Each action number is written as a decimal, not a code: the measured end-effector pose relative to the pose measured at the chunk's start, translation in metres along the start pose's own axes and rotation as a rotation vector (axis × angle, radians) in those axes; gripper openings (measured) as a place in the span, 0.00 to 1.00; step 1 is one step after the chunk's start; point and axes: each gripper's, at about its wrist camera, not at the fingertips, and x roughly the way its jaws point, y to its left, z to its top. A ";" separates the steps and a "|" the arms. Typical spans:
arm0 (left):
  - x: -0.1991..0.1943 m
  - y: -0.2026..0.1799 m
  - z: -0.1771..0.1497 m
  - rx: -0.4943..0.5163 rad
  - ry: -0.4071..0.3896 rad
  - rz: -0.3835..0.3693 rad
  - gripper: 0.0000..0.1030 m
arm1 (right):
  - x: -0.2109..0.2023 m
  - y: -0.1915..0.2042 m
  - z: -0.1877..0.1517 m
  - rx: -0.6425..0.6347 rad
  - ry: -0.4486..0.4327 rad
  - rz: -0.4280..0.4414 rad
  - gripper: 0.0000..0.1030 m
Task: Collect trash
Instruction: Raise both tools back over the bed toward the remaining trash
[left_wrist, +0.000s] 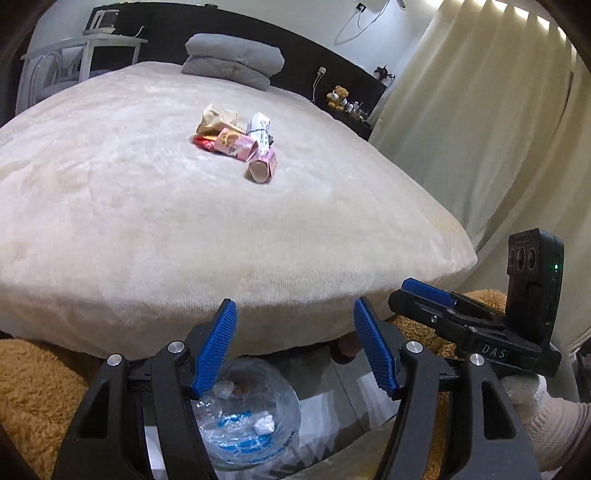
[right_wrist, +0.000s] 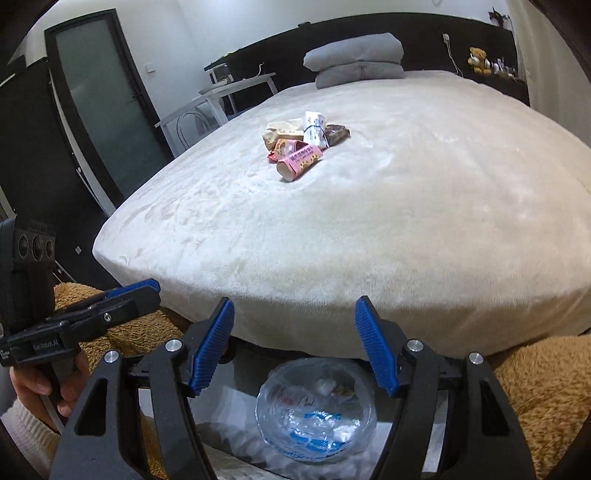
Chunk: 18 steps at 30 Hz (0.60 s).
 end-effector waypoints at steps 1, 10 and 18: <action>-0.002 0.001 0.005 0.002 -0.010 0.002 0.63 | 0.002 0.001 0.003 -0.014 -0.002 -0.001 0.65; -0.013 0.020 0.046 0.034 -0.070 0.054 0.63 | 0.019 0.004 0.035 -0.121 -0.005 -0.003 0.65; -0.008 0.048 0.088 0.024 -0.098 0.086 0.63 | 0.055 0.000 0.073 -0.192 0.008 0.000 0.65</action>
